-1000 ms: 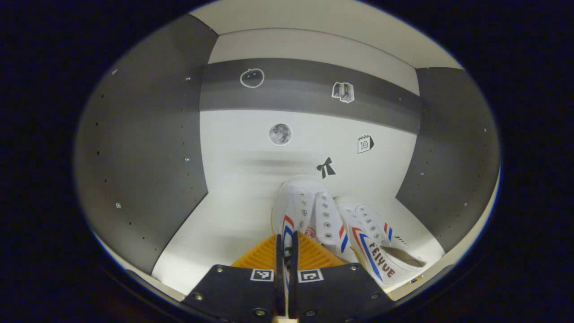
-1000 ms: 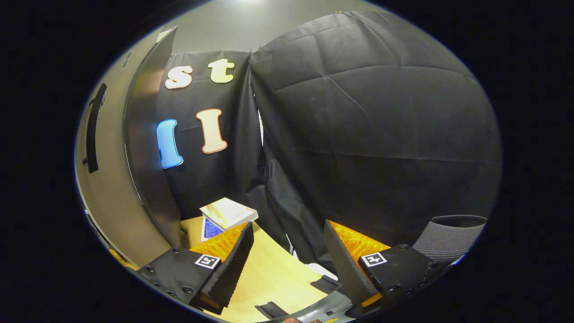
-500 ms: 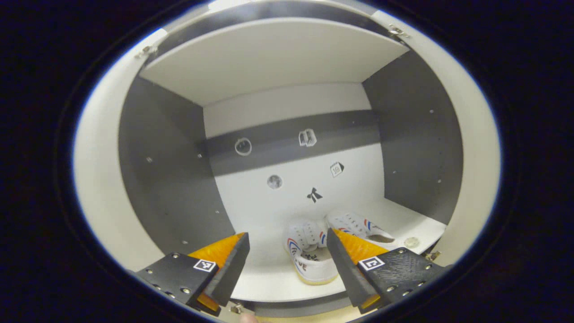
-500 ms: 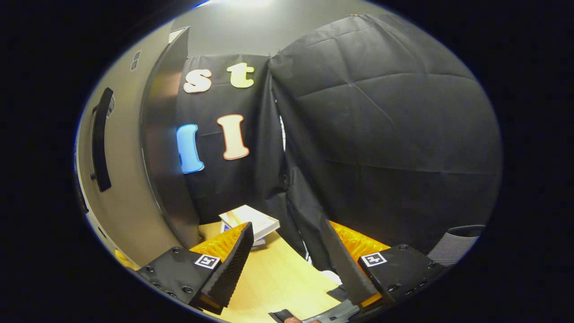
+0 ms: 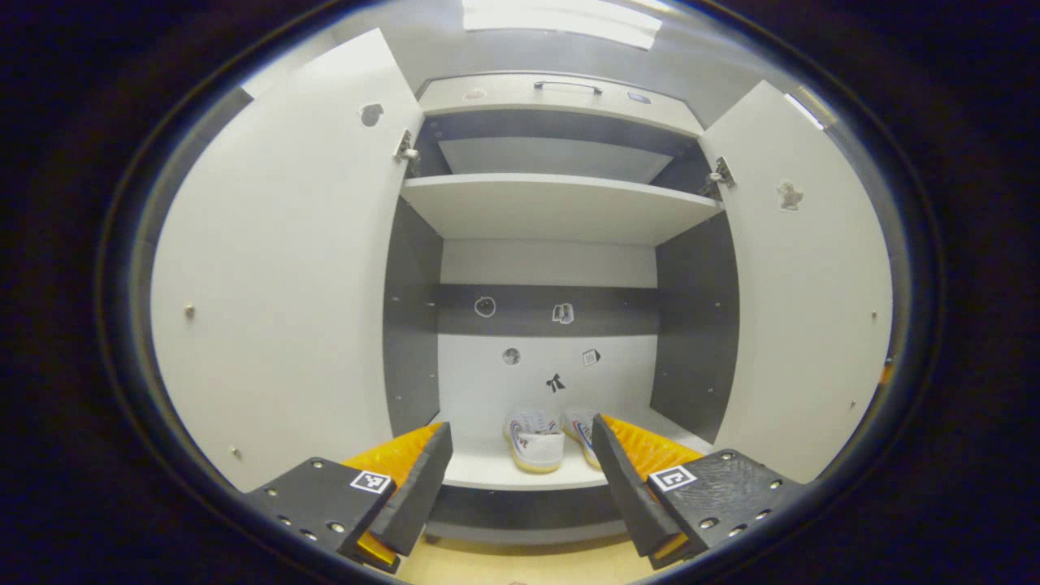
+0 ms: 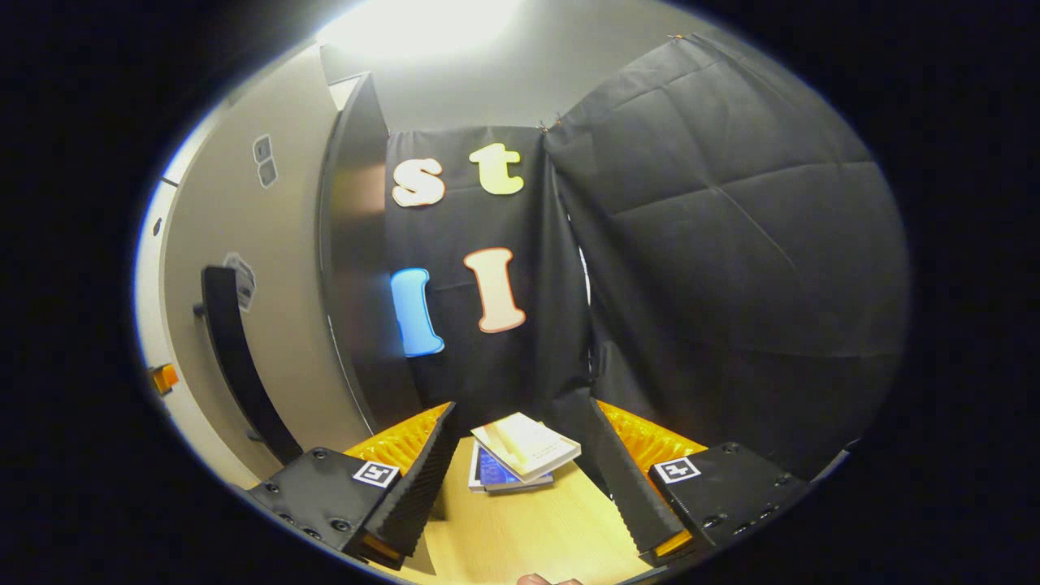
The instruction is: Grab one shoe with the right hand and put it into the shoe cabinet, grab the other shoe with the left hand and put it into the shoe cabinet; then close the right door with the right hand and the left door with the left hand.
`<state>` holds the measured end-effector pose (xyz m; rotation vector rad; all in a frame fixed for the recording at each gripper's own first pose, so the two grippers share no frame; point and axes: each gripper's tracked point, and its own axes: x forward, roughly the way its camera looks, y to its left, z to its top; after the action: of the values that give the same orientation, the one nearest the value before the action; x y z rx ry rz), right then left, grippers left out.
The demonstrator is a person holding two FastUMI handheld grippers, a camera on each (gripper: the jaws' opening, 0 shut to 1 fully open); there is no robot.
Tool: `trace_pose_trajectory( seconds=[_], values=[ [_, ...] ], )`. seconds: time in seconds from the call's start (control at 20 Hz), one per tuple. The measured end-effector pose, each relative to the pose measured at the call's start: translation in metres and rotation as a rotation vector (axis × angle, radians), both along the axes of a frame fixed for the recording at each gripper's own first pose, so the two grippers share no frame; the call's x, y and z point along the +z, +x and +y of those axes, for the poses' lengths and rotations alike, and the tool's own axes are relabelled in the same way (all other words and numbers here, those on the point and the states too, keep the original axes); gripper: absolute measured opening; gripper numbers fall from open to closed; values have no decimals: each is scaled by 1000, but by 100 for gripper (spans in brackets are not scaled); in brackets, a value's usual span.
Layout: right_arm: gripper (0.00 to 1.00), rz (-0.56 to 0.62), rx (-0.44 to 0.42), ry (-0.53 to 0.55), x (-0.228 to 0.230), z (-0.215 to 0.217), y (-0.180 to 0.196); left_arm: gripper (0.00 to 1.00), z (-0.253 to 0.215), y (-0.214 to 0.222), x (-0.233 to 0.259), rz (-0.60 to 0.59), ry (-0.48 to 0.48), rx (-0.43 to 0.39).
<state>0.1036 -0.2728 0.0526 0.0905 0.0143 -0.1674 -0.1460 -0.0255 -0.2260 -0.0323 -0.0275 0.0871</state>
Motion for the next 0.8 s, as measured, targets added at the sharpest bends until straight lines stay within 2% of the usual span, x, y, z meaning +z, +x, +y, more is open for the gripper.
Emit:
trace_pose_trajectory(
  seconds=[0.1,0.3,0.35,0.4,0.5,0.7,0.75,0.8],
  values=[
    [92,-29,34,-15,15,8,3,99,1,-15,-7,4,-4,24],
    [92,-43,103,-3,29,30,9,98,-8,-62,-41,119,7,57],
    [98,-38,128,13,30,39,13,100,-14,-72,-42,121,9,53],
    [98,-30,154,23,29,45,14,100,-14,-78,-43,119,13,68],
    [98,-12,189,20,29,52,19,99,-16,-88,-48,117,14,85],
    [98,35,247,40,13,64,25,100,-28,-96,-49,106,0,66],
    [92,50,281,58,10,74,25,99,-26,-98,-51,114,-9,72],
    [98,62,319,69,9,84,25,99,-25,-101,-53,127,-26,81]
  ],
)
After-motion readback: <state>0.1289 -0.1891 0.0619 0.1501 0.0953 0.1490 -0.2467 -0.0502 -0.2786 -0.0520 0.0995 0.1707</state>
